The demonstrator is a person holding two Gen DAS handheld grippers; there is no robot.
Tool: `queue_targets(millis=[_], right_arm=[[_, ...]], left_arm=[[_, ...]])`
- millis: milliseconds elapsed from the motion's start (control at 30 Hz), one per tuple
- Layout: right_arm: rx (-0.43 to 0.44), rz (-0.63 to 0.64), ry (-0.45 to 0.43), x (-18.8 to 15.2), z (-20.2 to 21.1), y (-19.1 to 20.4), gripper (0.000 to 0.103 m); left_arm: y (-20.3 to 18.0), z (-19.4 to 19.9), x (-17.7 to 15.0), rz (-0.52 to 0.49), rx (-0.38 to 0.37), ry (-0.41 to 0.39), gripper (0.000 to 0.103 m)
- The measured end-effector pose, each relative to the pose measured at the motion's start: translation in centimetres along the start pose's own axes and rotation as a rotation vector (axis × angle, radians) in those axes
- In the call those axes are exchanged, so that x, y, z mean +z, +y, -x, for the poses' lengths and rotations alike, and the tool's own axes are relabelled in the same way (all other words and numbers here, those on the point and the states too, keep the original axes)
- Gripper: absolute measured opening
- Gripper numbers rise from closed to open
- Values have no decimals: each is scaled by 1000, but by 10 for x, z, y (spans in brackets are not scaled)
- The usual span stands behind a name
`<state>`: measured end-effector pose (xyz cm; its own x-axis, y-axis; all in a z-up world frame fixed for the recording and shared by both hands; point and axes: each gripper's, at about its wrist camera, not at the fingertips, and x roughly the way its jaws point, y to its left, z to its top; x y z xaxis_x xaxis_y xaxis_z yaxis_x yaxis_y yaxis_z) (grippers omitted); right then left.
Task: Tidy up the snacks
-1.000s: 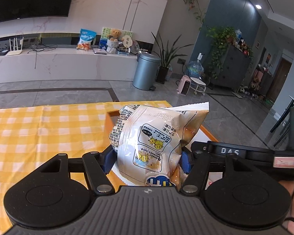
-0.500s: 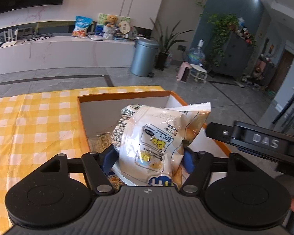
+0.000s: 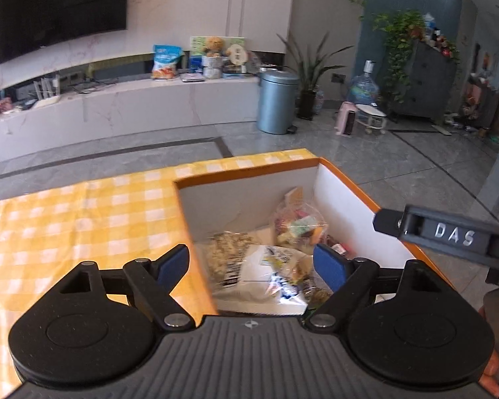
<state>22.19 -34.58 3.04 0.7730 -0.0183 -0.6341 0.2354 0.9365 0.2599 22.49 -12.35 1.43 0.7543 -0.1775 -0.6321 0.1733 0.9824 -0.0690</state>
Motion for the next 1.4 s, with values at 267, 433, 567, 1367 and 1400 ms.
queue_targets(millis=[267, 433, 567, 1367, 1400], right_arm=[[-7, -45, 20, -6, 26, 5, 87], [-4, 19, 35, -31, 54, 17, 87], [-18, 84, 46, -60, 74, 27, 87], [13, 254, 93, -124, 132, 34, 89], [7, 259, 90, -125, 132, 35, 89]], left_arm=[[2, 52, 3, -42, 48, -75, 99], [9, 79, -8, -11, -6, -84, 99], [9, 92, -17, -22, -28, -37, 99], [1, 101, -84, 13, 43, 7, 99], [1, 101, -86, 13, 43, 4, 99]])
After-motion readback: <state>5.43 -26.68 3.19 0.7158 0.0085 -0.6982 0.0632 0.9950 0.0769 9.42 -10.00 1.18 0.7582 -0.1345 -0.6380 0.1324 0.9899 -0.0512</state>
